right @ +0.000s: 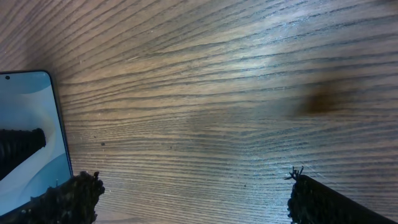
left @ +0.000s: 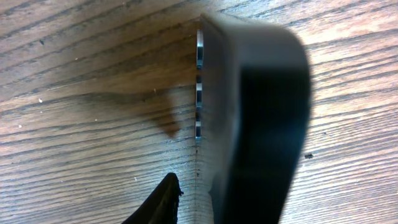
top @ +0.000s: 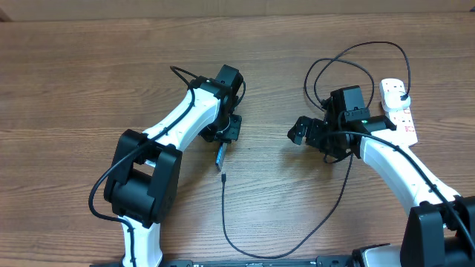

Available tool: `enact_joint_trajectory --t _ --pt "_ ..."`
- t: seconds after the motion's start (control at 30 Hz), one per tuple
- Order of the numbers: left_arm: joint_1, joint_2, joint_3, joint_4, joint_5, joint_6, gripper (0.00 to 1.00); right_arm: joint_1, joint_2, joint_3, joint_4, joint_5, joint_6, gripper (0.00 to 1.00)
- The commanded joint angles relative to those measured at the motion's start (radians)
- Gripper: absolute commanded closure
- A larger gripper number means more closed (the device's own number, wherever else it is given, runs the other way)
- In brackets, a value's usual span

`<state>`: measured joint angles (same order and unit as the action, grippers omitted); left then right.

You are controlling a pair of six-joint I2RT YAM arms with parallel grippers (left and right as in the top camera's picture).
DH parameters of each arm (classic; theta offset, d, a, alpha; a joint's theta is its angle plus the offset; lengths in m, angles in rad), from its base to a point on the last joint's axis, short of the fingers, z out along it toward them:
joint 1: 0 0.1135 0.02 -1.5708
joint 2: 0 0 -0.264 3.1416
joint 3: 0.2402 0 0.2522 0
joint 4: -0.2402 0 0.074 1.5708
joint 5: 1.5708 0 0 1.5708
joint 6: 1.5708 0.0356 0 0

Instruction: Plug charger to phone and switch on socket

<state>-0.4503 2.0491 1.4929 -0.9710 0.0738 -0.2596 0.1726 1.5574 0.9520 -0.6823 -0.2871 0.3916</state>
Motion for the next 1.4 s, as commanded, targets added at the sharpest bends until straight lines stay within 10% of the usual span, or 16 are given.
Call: enact_joint_trajectory --t 0.0,0.53,1.07,1.37 --pt "-0.002 0.005 0.014 0.004 -0.005 -0.019 0.78 0.003 0.003 0.004 0.003 0.010 0.000 0.00" --pt "-0.003 0.005 0.014 0.007 -0.036 -0.081 0.68 0.003 0.003 0.004 0.003 0.010 0.000 0.00" --pt "-0.003 0.005 0.014 0.008 -0.036 -0.081 0.85 0.003 0.003 0.004 0.003 0.010 0.000 0.00" --pt "-0.003 0.005 0.014 0.007 -0.036 -0.081 0.77 0.003 0.003 0.004 0.003 0.010 0.000 0.00"
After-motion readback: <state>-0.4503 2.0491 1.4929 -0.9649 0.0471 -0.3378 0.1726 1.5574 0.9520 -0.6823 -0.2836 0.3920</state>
